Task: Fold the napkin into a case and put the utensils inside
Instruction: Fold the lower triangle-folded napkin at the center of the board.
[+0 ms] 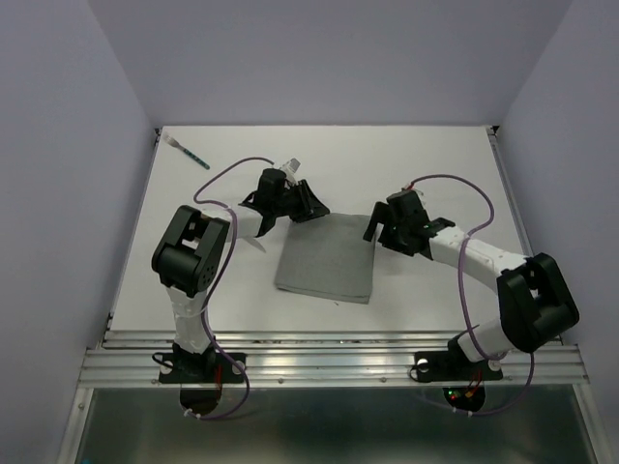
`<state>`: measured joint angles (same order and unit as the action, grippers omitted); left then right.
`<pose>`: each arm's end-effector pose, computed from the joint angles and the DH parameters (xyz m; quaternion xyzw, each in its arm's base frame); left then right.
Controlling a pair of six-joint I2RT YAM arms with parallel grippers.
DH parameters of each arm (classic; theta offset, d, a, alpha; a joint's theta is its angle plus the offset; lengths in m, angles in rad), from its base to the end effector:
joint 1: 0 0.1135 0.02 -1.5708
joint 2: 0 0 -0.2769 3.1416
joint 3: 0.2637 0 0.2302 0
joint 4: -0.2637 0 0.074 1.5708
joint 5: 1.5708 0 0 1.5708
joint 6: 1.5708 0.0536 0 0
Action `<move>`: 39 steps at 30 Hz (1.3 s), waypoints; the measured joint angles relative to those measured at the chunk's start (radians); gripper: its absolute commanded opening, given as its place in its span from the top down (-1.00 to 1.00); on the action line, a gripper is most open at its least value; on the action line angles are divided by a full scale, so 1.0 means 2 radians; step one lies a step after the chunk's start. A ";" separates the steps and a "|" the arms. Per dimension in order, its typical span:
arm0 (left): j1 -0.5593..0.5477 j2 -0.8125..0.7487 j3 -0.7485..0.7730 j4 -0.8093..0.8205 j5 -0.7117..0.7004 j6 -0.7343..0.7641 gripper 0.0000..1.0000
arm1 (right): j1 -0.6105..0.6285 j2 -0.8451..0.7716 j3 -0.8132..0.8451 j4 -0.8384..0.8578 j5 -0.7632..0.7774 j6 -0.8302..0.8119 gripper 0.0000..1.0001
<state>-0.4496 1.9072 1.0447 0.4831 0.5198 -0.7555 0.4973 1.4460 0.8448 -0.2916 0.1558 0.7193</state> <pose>0.3608 -0.2037 0.2005 0.0206 0.8126 -0.4826 0.3262 0.2521 0.1274 0.2131 0.1299 0.9316 0.1292 0.3140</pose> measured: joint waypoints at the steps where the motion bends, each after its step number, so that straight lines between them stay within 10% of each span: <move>1: 0.000 0.000 0.002 -0.012 -0.005 0.005 0.29 | -0.014 0.007 0.001 0.006 -0.005 -0.004 -0.90; 11: 0.000 0.021 0.048 -0.077 -0.035 0.048 0.30 | -0.079 0.130 0.052 0.108 -0.084 -0.056 -0.82; 23: 0.000 0.050 0.050 -0.105 -0.039 0.064 0.31 | -0.079 0.182 0.068 0.195 -0.152 -0.047 -0.20; 32: 0.000 0.050 0.050 -0.105 -0.040 0.065 0.31 | -0.080 0.183 0.058 0.214 -0.165 -0.028 -0.37; 39: 0.000 0.050 0.043 -0.090 -0.039 0.062 0.31 | -0.082 0.178 0.028 0.258 -0.170 -0.002 -0.11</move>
<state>-0.4496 2.0071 1.1297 0.3031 0.4419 -0.6323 0.3332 1.8023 0.9012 0.2241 -0.1841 0.7162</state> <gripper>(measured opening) 0.348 0.613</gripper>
